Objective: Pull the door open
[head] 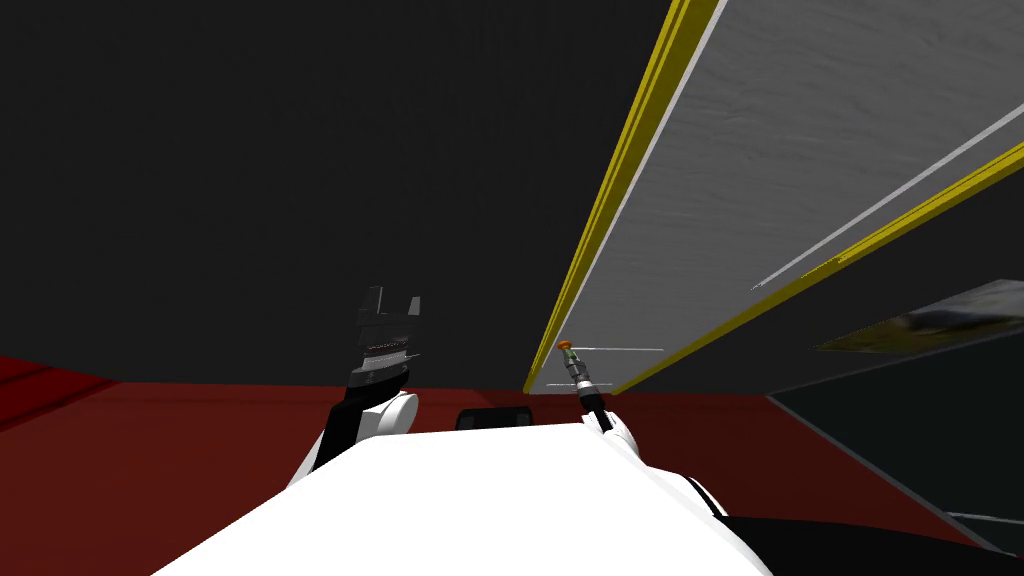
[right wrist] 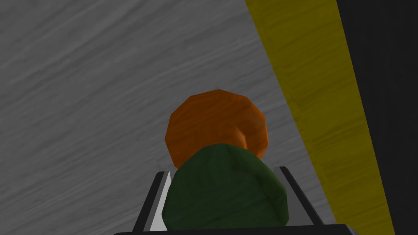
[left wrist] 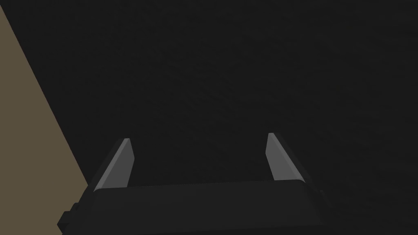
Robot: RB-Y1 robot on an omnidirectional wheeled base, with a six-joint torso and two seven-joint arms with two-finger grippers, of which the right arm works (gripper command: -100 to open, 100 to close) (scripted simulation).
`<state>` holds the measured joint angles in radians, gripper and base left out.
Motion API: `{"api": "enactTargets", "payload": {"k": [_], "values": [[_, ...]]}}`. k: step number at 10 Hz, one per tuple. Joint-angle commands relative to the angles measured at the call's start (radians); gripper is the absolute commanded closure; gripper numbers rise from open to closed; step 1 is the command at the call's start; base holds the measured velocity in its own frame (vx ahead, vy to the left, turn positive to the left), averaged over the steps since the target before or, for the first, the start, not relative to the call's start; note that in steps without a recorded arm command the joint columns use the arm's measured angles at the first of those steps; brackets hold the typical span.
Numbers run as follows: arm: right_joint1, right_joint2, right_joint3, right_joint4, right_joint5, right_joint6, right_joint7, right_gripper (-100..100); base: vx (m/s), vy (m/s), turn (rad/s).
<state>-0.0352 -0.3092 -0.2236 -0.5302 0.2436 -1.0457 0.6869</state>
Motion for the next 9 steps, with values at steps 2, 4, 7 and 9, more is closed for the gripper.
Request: {"api": "enactTargets", "payload": {"k": [2,4,7,9], "values": [[-0.001,0.001,0.002,-0.002,-0.019,0.005,-0.070,100,-0.037,-0.023,0.059],[-0.002,0.002,0.004,-0.002,-0.030,0.008,-0.108,100,-0.051,-0.024,0.073],[-0.006,0.004,0.007,-0.002,-0.056,0.015,-0.188,100,-0.043,-0.021,0.060],[-0.007,0.005,0.009,-0.003,-0.069,0.018,-0.228,100,-0.060,-0.037,0.097]]}}
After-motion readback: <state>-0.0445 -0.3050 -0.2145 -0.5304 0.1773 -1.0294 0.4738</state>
